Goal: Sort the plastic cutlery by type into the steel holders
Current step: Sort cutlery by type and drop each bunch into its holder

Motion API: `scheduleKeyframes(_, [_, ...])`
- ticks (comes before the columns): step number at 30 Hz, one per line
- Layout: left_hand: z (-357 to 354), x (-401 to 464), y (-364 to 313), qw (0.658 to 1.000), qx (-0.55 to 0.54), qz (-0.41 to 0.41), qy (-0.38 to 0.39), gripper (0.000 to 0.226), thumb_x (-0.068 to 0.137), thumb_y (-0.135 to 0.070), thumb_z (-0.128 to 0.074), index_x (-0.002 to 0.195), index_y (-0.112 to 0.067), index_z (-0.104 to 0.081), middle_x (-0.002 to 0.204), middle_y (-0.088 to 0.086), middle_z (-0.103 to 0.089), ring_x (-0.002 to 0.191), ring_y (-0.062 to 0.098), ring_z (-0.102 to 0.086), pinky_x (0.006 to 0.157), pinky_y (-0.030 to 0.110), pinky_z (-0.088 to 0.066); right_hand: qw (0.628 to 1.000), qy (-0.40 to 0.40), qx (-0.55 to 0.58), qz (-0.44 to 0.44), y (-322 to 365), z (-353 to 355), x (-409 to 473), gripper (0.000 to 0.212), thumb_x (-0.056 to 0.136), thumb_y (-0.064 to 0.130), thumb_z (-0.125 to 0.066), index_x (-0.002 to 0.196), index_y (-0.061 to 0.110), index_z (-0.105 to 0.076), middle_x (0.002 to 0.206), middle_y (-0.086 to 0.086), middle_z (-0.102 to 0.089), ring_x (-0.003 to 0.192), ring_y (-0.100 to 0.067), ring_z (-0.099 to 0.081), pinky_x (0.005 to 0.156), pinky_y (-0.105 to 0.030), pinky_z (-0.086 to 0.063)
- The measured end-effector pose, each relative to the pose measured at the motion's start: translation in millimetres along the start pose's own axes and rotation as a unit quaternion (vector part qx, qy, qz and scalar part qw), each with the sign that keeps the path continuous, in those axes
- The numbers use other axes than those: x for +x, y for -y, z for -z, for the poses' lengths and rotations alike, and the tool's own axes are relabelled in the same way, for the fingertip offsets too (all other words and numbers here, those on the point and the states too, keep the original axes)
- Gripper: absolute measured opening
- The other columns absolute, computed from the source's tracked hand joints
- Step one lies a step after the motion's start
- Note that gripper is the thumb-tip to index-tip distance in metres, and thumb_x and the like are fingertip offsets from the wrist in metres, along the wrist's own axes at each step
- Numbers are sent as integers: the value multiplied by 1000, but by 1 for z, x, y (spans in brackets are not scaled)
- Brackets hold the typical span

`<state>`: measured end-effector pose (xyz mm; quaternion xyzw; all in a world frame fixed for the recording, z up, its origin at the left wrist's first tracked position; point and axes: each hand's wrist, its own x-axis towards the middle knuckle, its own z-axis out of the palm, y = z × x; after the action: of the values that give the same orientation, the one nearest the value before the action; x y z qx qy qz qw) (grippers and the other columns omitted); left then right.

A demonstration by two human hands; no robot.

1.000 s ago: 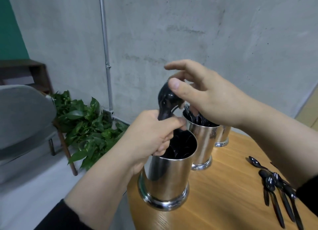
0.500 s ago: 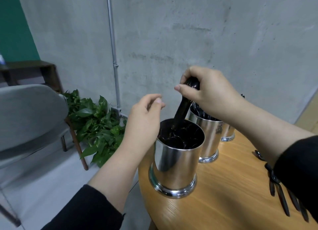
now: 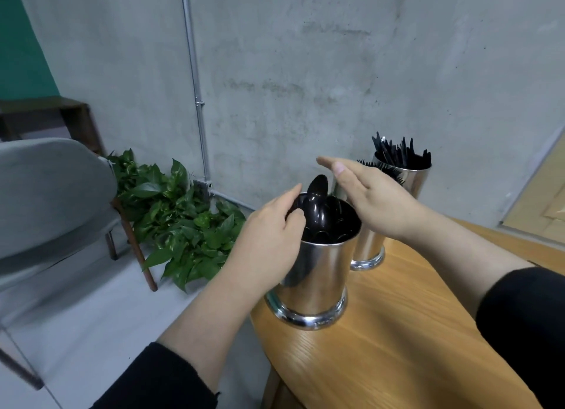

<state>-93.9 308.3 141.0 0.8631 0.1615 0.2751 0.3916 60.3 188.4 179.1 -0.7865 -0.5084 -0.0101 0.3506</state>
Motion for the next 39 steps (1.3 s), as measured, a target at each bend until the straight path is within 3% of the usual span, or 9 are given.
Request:
scheduleKeyframes(4, [-3,-5,-18,994,33,-70,-74,45,107,-23,-44,151,-26,-49,157,-14,-44,141,-8,-32,117,9,-20,992,-122,31,-7,-19,20,-43,45,105,44,-33,137,25,-60,132,18,-62,127,8,-51,107,-14,-38])
scheduleKeyframes(7, [-22,-13,-47,974,-18,-161,-156,35,104,-18,-48,133,-21,-66,125,-16,-65,112,-7,-55,96,3,-37,979,-195,19,-51,-49,32,-102,35,106,35,-39,124,26,-68,117,24,-66,110,10,-59,94,-8,-42])
scheduleKeyframes(9, [-51,-21,-68,963,-62,-209,-159,29,102,-16,-50,121,-17,-71,106,-15,-67,96,-4,-59,84,8,-42,975,-206,-16,-85,-78,36,-149,31,105,36,-42,116,26,-70,112,25,-66,96,8,-63,91,-9,-43])
scheduleKeyframes(11, [-93,-29,-83,963,-83,-227,-119,25,100,-16,-52,115,-17,-73,105,-13,-68,97,-4,-59,86,8,-42,969,-202,-58,-128,-113,40,-199,28,103,35,-45,112,25,-70,115,21,-67,100,1,-64,94,-14,-43])
scheduleKeyframes(16, [-221,-42,-87,982,13,-123,141,34,106,-32,-49,139,-30,-57,134,-19,-55,123,3,-50,101,19,-39,937,-202,-124,-255,-177,66,-299,28,98,32,-51,118,25,-70,122,17,-63,119,-2,-57,104,-28,-44])
scheduleKeyframes(19, [-279,-43,-78,974,65,-47,212,46,105,-41,-47,150,-30,-46,149,-14,-47,135,15,-47,113,34,-39,922,-212,-131,-296,-199,77,-319,27,96,33,-57,116,22,-71,122,15,-63,116,-7,-59,100,-25,-42])
scheduleKeyframes(30, [-342,-6,-82,963,173,-27,205,63,100,-55,-52,157,-32,-35,153,-12,-44,140,14,-39,115,34,-32,930,-190,-105,-298,-244,82,-281,41,90,39,-70,128,25,-64,112,12,-59,100,-8,-55,93,-29,-45])
scheduleKeyframes(34, [-348,1,-77,975,111,-3,191,62,98,-56,-54,154,-42,-34,149,-19,-44,139,13,-42,113,39,-40,897,-250,-167,-325,-271,97,-266,39,91,32,-70,127,19,-65,121,-1,-60,113,-26,-52,98,-46,-43])
scheduleKeyframes(39, [-351,4,-73,979,92,-13,182,59,97,-55,-54,152,-45,-35,148,-24,-42,138,9,-41,110,35,-38,862,-182,-194,-432,-294,107,-251,48,96,46,-58,139,25,-54,138,-4,-55,128,-31,-44,102,-46,-35])
